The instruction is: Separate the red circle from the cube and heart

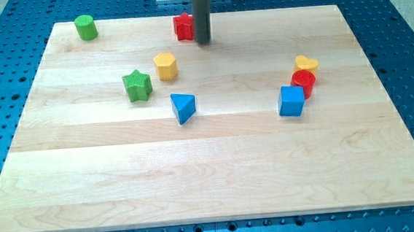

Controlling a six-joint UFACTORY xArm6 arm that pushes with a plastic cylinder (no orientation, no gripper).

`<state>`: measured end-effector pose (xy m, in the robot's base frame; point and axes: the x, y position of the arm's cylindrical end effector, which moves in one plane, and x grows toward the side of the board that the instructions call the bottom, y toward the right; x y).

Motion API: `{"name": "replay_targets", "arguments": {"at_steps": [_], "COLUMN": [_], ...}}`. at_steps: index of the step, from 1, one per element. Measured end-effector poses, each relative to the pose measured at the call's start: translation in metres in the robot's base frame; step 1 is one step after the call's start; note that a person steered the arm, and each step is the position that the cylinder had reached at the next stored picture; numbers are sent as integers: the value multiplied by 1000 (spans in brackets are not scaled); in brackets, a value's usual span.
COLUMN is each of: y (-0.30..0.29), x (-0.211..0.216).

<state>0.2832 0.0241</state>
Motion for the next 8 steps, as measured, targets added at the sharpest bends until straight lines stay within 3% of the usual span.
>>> {"name": "replay_targets", "arguments": {"at_steps": [2,4,5,6,7,8], "y": [11,58,96,155,240,189], "x": [58,105,42,26,65,138]}}
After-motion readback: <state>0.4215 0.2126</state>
